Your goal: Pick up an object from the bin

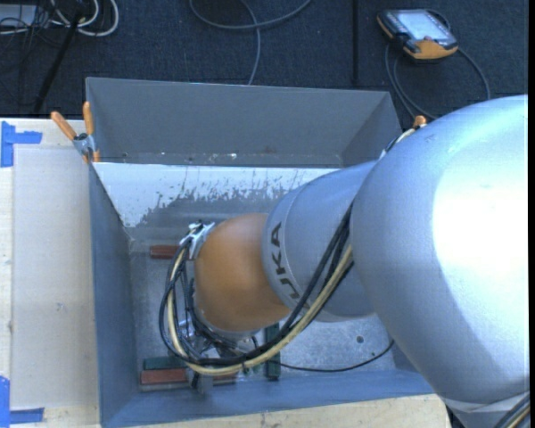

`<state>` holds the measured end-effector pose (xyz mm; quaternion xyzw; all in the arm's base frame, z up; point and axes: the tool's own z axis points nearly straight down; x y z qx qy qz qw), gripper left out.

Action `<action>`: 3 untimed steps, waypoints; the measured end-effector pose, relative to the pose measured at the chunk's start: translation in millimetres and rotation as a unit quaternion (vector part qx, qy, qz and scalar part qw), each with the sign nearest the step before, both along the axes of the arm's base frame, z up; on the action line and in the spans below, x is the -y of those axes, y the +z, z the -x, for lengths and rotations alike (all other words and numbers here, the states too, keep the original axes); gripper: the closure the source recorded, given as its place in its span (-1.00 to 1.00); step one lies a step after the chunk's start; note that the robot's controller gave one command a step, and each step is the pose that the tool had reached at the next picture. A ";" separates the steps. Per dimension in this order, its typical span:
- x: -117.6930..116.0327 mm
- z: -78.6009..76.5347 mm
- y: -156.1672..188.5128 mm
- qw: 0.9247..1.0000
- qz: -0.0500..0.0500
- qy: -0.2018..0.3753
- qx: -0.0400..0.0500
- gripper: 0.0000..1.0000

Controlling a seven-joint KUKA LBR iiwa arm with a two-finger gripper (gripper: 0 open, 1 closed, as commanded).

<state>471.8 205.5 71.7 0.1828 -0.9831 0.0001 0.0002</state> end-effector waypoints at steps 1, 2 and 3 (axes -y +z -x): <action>-3.7 -3.8 46.4 1.000 0.001 -0.016 -0.003 1.00; 9.7 -4.7 121.3 0.999 0.001 -0.049 -0.002 1.00; 14.3 -2.0 144.6 0.998 -0.001 -0.067 0.002 1.00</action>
Offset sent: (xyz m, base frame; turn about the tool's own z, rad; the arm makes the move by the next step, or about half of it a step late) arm 0.0058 -0.0143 0.1365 0.1123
